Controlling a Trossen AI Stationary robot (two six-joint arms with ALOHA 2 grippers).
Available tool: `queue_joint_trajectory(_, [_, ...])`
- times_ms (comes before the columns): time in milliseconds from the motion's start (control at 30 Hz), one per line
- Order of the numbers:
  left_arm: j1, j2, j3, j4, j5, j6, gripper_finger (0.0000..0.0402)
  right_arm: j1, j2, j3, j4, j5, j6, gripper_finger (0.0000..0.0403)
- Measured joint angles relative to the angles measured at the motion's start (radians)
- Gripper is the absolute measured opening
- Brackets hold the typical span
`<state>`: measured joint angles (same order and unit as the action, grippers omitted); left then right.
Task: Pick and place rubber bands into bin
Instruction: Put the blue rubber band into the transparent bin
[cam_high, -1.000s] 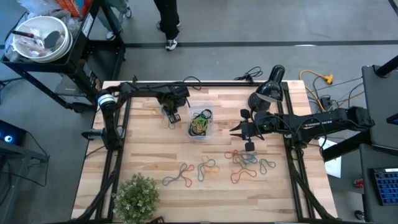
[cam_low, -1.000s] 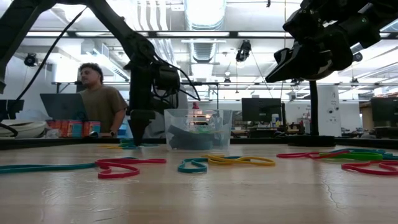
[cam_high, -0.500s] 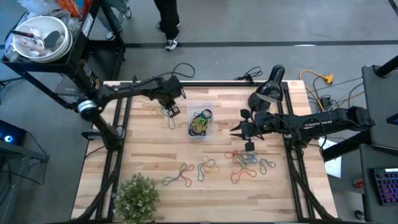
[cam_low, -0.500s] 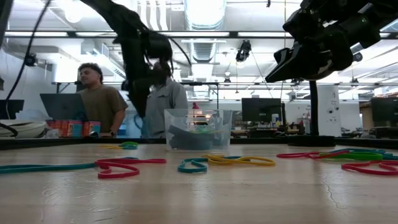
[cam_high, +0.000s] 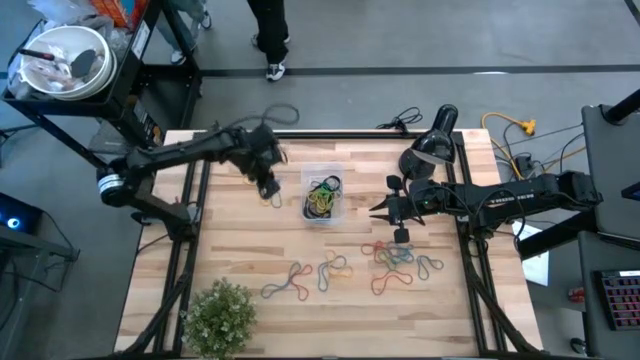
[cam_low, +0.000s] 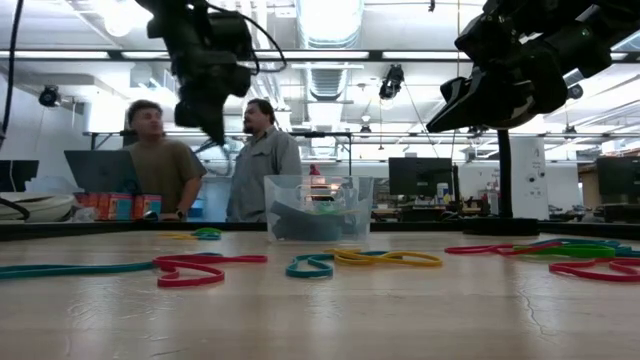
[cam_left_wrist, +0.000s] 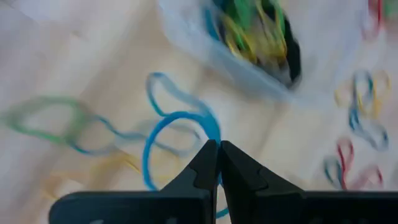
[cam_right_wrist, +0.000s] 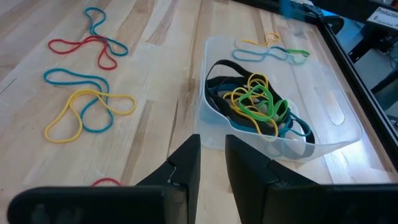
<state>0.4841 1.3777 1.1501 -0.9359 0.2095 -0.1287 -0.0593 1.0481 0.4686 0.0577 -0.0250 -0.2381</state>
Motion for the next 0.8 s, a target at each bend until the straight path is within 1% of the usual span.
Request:
queue_joint_trajectory(67, [-0.047,0.013,-0.033,0.000,0.017,0.000,0.0000,0.000,0.000,0.000,0.000,0.000,0.000,0.0068])
queue_joint_trajectory(267, [-0.188,0.059,-0.118,0.051,0.016,0.003,0.0000,0.000,0.000,0.000,0.000,0.000,0.000,0.0068])
queue_joint_trajectory(367, [-0.238,0.086,-0.133,0.057,-0.033,0.005,0.0000,0.000,0.000,0.000,0.000,0.000,0.002,0.0068])
queue_joint_trajectory(500, [-0.267,0.117,-0.139,0.060,-0.119,0.011,0.0000,0.000,0.000,0.000,0.002,0.000,0.003,0.0068])
queue_joint_trajectory(633, [-0.277,0.163,-0.143,0.057,-0.136,0.030,0.0004,0.000,0.000,0.000,0.002,0.000,0.020,0.0068])
queue_joint_trajectory(700, [-0.281,0.184,-0.143,0.053,-0.136,0.035,0.0018,0.000,0.000,0.000,0.002,0.000,0.022,0.0068])
queue_joint_trajectory(800, [-0.281,0.213,-0.143,0.054,-0.135,0.039,0.0050,0.000,0.000,0.000,0.002,0.000,0.021,0.0068])
